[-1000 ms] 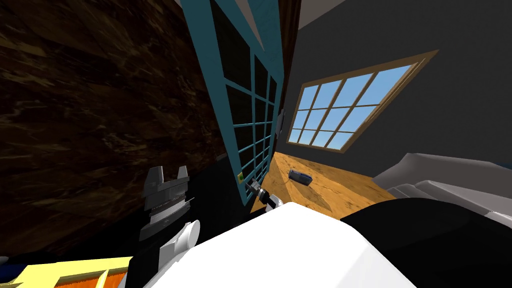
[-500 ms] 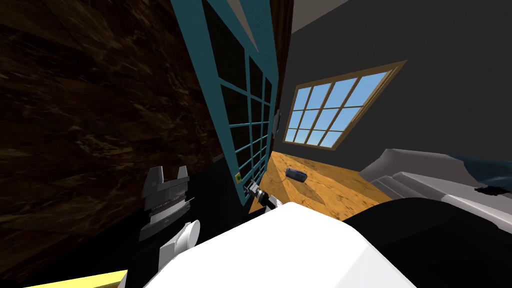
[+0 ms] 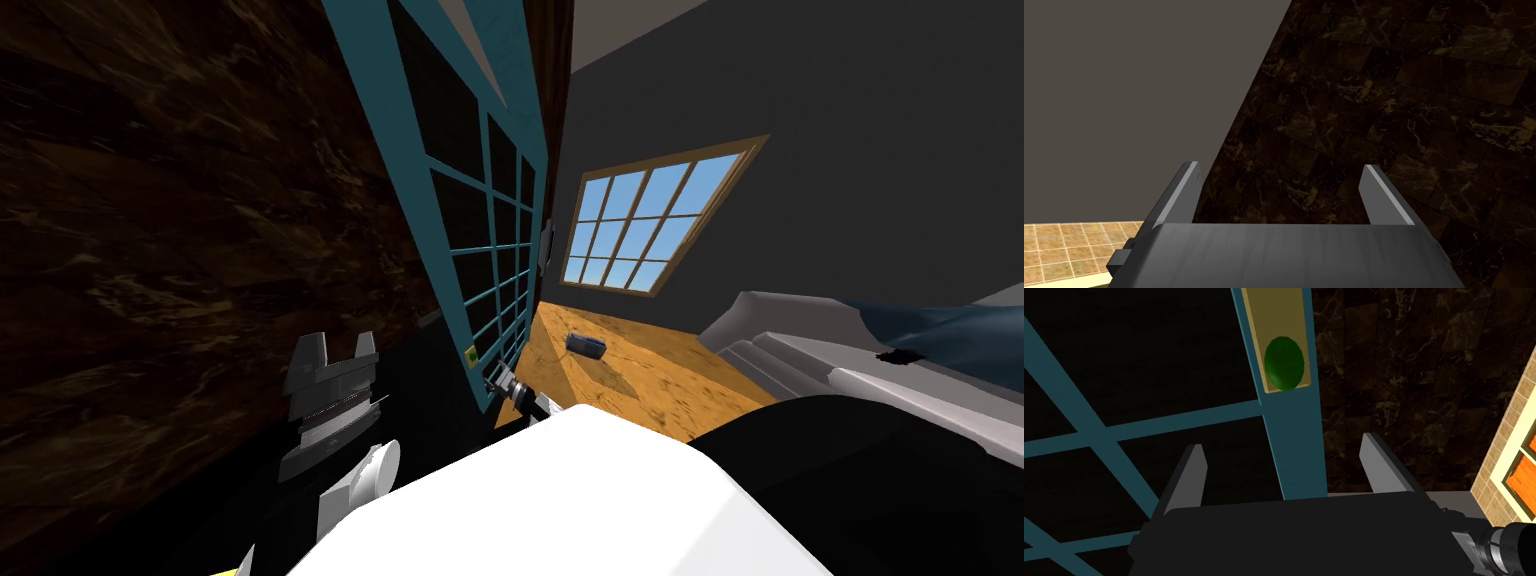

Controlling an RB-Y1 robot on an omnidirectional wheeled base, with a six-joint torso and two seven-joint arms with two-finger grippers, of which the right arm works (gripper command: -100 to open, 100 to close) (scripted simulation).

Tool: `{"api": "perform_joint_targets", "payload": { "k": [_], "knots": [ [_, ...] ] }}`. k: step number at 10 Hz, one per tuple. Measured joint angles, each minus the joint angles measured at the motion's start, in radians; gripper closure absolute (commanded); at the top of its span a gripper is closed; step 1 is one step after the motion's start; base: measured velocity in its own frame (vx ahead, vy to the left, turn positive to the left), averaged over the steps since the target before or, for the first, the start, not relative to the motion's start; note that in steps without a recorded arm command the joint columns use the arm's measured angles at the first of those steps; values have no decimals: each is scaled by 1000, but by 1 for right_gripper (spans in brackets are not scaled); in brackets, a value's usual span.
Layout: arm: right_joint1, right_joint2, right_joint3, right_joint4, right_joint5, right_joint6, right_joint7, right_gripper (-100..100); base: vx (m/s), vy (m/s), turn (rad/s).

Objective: Push the door open

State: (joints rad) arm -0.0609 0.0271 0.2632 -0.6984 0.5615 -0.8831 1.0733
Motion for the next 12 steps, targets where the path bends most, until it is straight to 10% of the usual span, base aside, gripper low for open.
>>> {"api": "perform_joint_targets", "payload": {
  "k": [4, 9, 12],
  "knots": [
    [20, 14, -5, -25, 56, -1, 77, -100, -3, 10, -47],
    [13, -48, -11, -20, 47, -1, 80, -100, 143, 133, 20],
    [9, -28, -13, -23, 42, 5, 77, -100, 126, 140, 18]
  ]
}}
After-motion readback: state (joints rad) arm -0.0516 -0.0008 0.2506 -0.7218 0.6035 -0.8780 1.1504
